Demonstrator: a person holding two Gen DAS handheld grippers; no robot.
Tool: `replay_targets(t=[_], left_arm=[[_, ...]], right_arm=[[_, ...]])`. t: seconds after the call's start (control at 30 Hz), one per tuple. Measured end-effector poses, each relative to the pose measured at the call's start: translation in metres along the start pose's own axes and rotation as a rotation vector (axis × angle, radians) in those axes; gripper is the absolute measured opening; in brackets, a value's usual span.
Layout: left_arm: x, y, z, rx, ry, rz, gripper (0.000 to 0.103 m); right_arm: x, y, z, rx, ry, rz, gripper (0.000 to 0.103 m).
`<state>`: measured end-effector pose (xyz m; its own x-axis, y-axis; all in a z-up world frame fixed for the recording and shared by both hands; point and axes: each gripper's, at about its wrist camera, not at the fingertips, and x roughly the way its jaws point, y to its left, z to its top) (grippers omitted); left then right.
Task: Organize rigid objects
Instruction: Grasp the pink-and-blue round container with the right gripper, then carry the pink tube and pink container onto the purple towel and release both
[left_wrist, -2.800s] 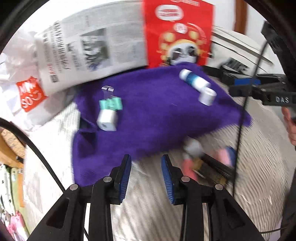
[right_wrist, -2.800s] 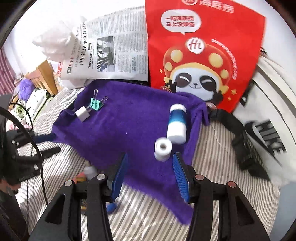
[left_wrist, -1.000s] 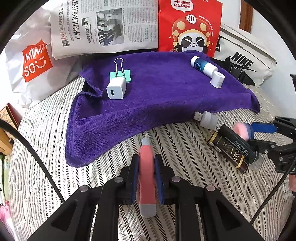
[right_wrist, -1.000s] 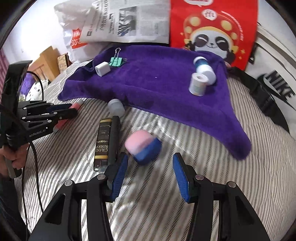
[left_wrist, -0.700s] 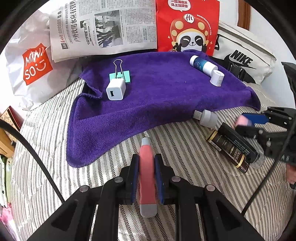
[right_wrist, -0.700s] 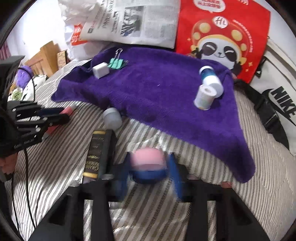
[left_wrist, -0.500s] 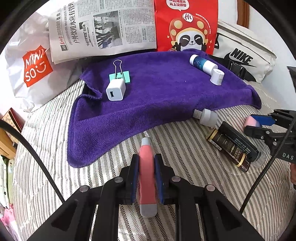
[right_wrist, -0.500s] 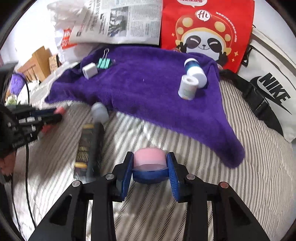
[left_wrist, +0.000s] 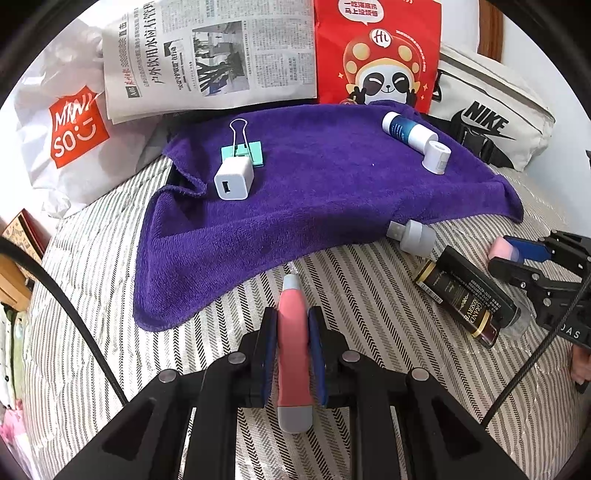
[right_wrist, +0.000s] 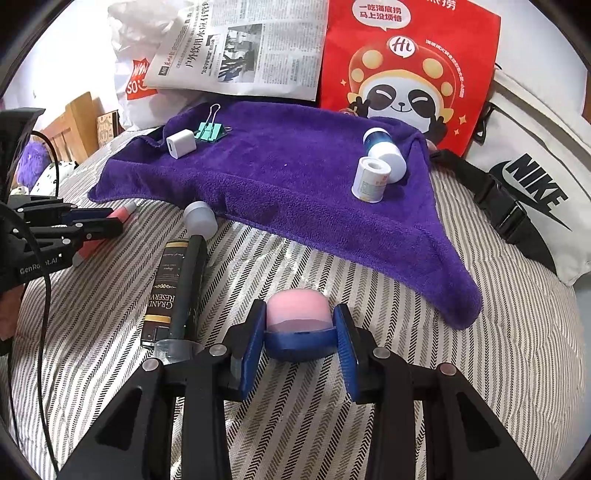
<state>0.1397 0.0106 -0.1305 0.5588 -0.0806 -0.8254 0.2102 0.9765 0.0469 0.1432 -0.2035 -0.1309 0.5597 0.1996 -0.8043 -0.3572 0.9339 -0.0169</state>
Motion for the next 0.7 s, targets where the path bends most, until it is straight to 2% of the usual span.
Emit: replay_targets(t=[0.2,0.3,0.37,0.5,0.7], left_arm=[[0.0,-0.003,0.001,-0.006,0.007,0.024,0.017],[0.0,0.006,0.001,-0.056,0.022,-0.018,0.017],[0.0,0.011,0.001,-0.075,0.03,-0.042,0.017],[-0.005,0.018,0.003,-0.099,0.024,-0.058,0.017],[-0.02,0.026,0.02,-0.121,-0.013,-0.084,0.017]], right_arm=[[0.0,0.0,0.0,-0.005,-0.003,-0.007,0.036],[-0.001,-0.007,0.003,0.026,0.029,0.035,0.036],[-0.004,-0.012,0.006,0.046,0.051,0.034,0.036],[-0.023,-0.015,0.014,0.037,0.014,0.044,0.036],[-0.05,-0.033,0.047,0.071,-0.063,0.081,0.037]])
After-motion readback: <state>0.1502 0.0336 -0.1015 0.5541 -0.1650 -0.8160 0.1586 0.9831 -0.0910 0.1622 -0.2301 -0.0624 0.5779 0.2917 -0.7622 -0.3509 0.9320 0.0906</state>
